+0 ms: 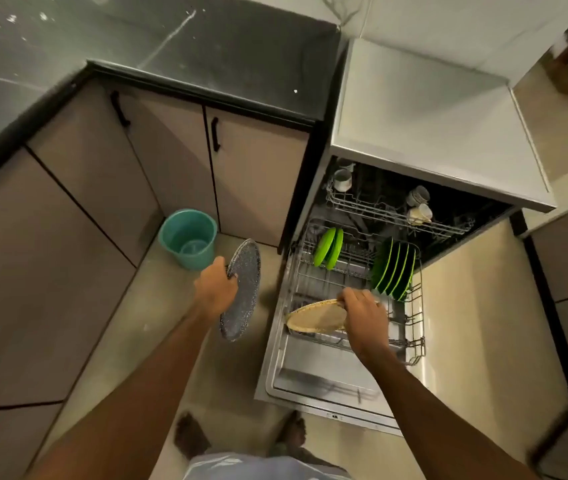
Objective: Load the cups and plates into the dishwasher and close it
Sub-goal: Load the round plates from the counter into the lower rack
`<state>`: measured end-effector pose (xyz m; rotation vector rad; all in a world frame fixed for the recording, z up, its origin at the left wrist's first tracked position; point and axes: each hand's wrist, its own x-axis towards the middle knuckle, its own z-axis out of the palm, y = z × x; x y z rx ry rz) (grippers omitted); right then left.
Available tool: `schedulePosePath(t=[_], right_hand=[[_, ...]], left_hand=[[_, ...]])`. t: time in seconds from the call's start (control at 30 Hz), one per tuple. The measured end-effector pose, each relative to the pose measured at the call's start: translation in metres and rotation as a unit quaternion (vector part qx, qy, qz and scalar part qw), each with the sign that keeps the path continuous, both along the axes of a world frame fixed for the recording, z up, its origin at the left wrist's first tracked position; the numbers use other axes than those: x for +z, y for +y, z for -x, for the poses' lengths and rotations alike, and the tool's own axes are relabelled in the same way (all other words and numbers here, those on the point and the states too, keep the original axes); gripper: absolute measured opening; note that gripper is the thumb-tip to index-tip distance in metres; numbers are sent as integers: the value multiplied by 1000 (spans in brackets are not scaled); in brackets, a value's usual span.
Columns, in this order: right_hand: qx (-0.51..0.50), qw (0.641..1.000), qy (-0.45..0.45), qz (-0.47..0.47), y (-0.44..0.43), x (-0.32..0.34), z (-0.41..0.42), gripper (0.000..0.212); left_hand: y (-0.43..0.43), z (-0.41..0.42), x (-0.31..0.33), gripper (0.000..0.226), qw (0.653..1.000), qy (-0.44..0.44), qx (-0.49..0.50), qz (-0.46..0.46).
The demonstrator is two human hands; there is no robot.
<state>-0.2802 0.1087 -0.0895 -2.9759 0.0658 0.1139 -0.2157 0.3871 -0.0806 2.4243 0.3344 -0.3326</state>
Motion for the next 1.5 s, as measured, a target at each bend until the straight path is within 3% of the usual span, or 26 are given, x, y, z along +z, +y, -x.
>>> schedulePosePath(t=[0.23,0.5,0.7,1.03,1.5], right_hand=[[43,997,35,-57,-83,-28,-5,21],[124,988,56,-78,-120,-75,-24,24],[194,978,47,-65,-129,-123,-49,43],[196,976,63,-73,-153,-214,-71,45],[187,972,58,-131,-164,-237,-78,35]], left_hand=[[-77,-5,-40,15,1000,21,16,12],[-130,-31,-94,13,999,23,4,32],[-155,-61,-168,18,998,23,-16,52],[-178,-81,-279,16,999,15,-27,27],[-197,-85,-310,19,999,16,-19,20]])
